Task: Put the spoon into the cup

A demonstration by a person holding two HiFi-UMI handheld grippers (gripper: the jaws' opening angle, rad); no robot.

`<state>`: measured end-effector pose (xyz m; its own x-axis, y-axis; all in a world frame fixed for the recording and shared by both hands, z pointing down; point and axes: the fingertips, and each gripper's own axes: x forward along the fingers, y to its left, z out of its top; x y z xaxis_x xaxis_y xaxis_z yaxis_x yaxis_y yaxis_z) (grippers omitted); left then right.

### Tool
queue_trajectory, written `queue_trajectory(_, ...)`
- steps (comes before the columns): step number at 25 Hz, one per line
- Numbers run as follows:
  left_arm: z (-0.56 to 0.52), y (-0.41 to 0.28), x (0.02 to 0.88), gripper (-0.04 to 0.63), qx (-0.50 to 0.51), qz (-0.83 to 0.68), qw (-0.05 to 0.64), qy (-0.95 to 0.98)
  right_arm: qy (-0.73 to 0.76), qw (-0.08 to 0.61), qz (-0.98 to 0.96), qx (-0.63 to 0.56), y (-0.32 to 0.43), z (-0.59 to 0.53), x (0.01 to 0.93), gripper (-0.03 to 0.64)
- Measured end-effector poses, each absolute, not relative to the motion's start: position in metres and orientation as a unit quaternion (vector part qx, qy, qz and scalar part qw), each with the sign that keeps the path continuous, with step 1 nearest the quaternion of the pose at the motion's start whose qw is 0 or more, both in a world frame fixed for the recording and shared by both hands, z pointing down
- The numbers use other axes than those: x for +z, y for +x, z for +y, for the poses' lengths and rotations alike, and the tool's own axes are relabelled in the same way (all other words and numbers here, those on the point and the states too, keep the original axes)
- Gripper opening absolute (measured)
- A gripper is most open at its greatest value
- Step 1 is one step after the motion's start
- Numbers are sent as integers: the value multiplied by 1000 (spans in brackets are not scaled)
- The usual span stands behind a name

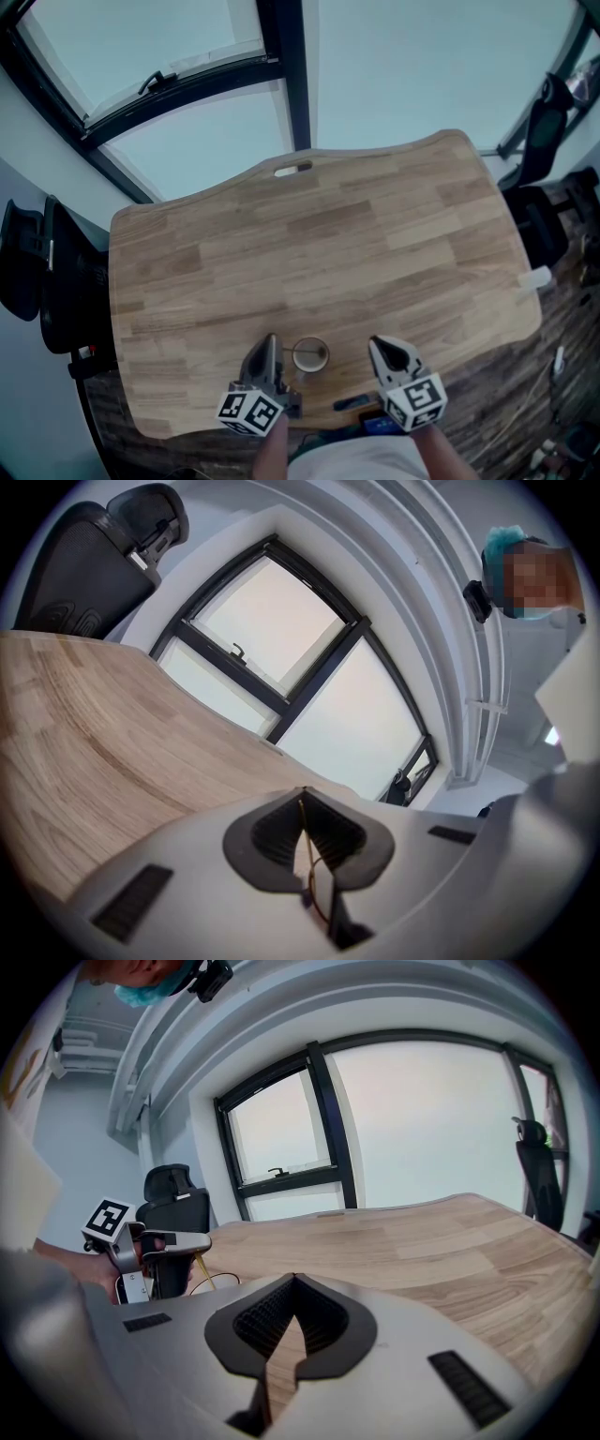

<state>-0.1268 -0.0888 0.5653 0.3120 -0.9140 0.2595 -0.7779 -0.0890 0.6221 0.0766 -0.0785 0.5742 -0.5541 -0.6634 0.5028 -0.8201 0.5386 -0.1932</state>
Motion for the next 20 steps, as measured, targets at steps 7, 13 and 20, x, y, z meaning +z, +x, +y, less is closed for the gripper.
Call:
queue_trajectory(7, -87, -127, 567, -2, -98, -584, 344, 729, 434, 181, -858, 208, 77, -82, 570, -3)
queue_trajectory(13, -87, -125, 569, 2, -85, -587, 336, 732, 435, 177, -857, 210, 79, -82, 569, -3)
queue_trajectory(20, -86, -122, 572, 2, -67, -593, 331, 731, 440, 168, -857, 207, 84, -82, 566, -3)
